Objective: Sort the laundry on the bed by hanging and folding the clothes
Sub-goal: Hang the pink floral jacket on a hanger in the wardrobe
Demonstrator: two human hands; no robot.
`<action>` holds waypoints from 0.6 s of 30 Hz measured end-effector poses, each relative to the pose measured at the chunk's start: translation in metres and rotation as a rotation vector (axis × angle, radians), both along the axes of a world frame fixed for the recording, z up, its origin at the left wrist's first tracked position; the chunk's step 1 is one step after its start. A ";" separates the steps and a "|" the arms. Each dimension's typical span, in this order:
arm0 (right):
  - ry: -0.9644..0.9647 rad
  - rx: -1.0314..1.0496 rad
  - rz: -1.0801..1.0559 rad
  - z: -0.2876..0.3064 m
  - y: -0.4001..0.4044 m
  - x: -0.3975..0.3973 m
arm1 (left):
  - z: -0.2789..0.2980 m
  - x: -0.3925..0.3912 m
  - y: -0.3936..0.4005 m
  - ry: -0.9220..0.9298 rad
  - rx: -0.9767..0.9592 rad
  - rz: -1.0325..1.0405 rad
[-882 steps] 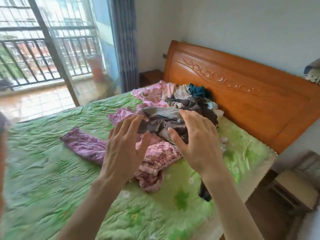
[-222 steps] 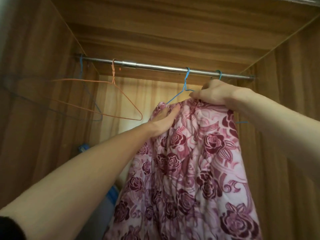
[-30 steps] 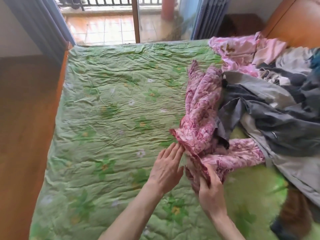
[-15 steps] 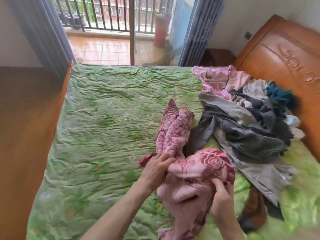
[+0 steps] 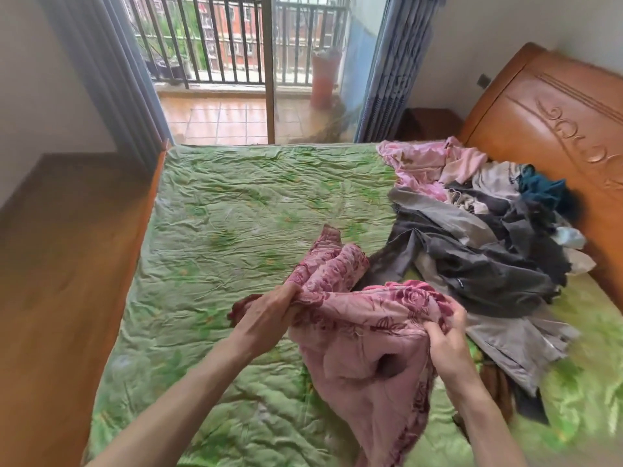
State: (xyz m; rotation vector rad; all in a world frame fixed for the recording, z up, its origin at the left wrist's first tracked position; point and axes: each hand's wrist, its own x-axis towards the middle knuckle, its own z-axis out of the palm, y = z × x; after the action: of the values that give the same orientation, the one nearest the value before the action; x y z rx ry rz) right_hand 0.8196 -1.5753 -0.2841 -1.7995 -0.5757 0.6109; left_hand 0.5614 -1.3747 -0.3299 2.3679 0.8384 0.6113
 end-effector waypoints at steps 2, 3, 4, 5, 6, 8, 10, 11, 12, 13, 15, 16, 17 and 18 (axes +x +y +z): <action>-0.074 0.011 0.059 0.008 0.005 0.000 | 0.015 -0.008 -0.008 -0.007 0.059 0.027; -0.114 0.017 0.102 0.012 0.006 0.000 | 0.025 -0.012 -0.013 -0.002 0.085 0.041; -0.146 0.017 0.148 0.016 0.006 0.000 | 0.036 -0.015 -0.016 0.012 0.108 0.053; -0.159 0.013 0.187 0.020 0.006 -0.001 | 0.048 -0.018 -0.019 0.029 0.130 0.056; -0.169 0.023 0.224 0.025 0.006 -0.003 | 0.060 -0.021 -0.021 0.044 0.146 0.056; -0.195 0.082 0.271 0.038 0.005 -0.004 | 0.085 -0.025 -0.022 0.042 0.158 0.056; -0.202 0.153 0.270 0.050 0.004 0.001 | 0.111 -0.027 -0.024 0.026 0.188 0.044; -0.212 0.181 0.276 0.055 0.005 0.005 | 0.124 -0.027 -0.025 0.026 0.210 0.031; -0.250 0.187 0.292 0.061 0.006 0.009 | 0.136 -0.026 -0.027 0.029 0.240 0.010; -0.311 0.181 0.318 0.066 0.008 0.014 | 0.148 -0.024 -0.028 0.029 0.279 -0.016; -0.455 0.146 0.373 0.072 0.014 0.021 | 0.167 -0.019 -0.031 0.024 0.377 -0.079; -0.557 0.109 0.388 0.074 0.018 0.023 | 0.174 -0.015 -0.033 0.024 0.438 -0.115; -0.679 0.067 0.396 0.074 0.022 0.022 | 0.180 -0.012 -0.036 0.029 0.501 -0.158; -0.786 0.032 0.421 0.075 0.027 0.018 | 0.184 -0.008 -0.038 0.039 0.560 -0.206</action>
State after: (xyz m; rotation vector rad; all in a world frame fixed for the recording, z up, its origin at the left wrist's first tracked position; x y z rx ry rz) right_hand 0.8379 -1.5484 -0.2089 -1.8685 -1.5091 0.1322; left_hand 0.5529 -1.4122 -0.1463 2.9276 0.4633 0.7941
